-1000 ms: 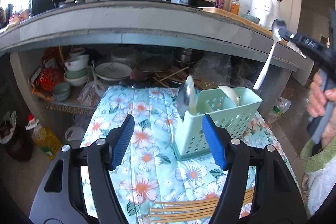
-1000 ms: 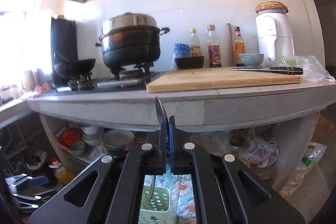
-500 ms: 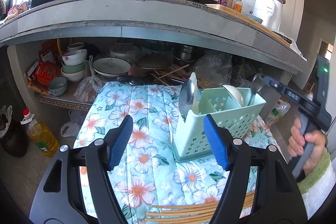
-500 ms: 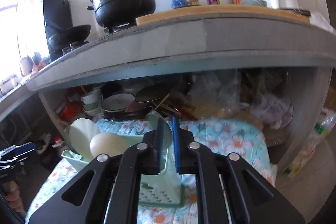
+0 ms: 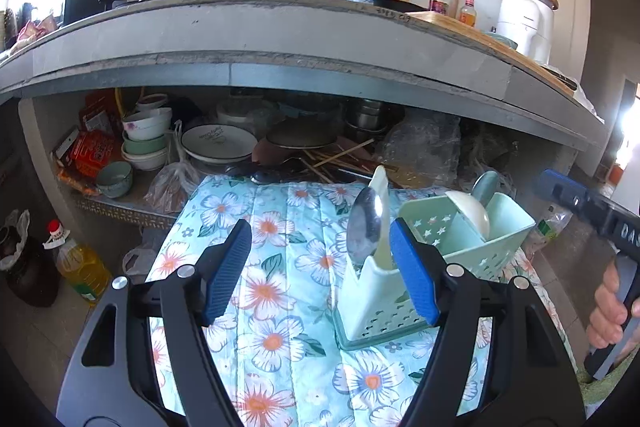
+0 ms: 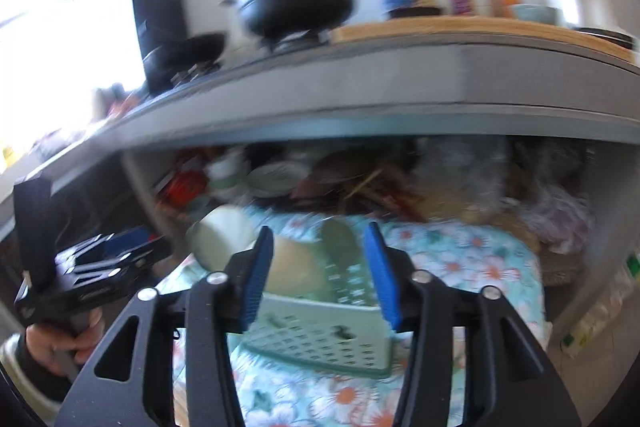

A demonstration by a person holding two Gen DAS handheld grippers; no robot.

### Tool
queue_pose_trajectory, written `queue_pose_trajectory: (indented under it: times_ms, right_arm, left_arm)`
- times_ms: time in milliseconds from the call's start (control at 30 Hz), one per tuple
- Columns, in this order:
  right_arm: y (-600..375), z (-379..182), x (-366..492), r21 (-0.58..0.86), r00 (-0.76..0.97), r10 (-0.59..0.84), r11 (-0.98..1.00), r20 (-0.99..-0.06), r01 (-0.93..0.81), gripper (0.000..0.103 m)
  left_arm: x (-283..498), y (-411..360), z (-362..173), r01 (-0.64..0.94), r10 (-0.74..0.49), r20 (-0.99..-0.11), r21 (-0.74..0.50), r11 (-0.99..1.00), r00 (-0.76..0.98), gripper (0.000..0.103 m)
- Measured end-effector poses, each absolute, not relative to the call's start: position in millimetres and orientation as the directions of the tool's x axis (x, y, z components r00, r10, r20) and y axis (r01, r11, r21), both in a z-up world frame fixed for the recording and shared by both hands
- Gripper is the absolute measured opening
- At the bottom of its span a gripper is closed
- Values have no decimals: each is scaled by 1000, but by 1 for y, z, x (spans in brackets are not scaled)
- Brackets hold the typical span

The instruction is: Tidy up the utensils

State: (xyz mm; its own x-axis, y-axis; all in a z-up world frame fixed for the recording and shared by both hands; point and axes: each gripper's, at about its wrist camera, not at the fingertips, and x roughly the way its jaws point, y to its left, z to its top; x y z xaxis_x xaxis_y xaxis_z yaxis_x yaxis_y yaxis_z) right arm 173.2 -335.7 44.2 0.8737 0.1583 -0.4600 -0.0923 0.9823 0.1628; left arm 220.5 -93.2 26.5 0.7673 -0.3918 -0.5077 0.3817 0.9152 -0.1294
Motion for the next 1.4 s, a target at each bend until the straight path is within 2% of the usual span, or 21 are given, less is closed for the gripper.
queue_pose_trajectory:
  times_ms: [167, 333, 433, 567, 733, 900, 1000, 1200, 1400]
  right_arm:
    - [-301, 37, 191, 50, 839, 165, 985, -518, -163, 50]
    - [-271, 26, 213, -141, 824, 36, 980, -566, -140, 50]
    - [-266, 23, 221, -203, 821, -34, 974, -569, -100, 50]
    - [-259, 17, 223, -296, 820, -132, 954, -557, -48, 34]
    - [-259, 21, 206, -359, 852, -199, 933, -484, 14, 26]
    - [-287, 31, 183, -312, 868, -223, 946, -444, 84, 21]
    - [-307, 38, 175, -247, 874, -215, 962, -435, 114, 13]
    - [-341, 40, 172, -92, 875, -174, 985, -453, 149, 12]
    - [-331, 37, 177, -98, 869, -153, 988, -471, 121, 15]
  left_arm:
    - [220, -83, 18, 352, -365, -531, -131, 927, 765, 68]
    - [220, -70, 13, 324, -347, -545, -143, 935, 763, 68]
    - [220, -66, 12, 314, -338, -548, -142, 939, 765, 68]
    - [220, -64, 9, 312, -335, -551, -139, 940, 764, 68]
    - [220, -64, 8, 315, -338, -554, -141, 939, 761, 68]
    - [220, -63, 5, 318, -341, -557, -142, 937, 757, 68]
    - [221, -63, 3, 317, -343, -562, -146, 937, 753, 68]
    - [221, -63, 1, 320, -347, -565, -151, 935, 748, 68]
    - [220, -63, 2, 317, -345, -566, -151, 936, 749, 68]
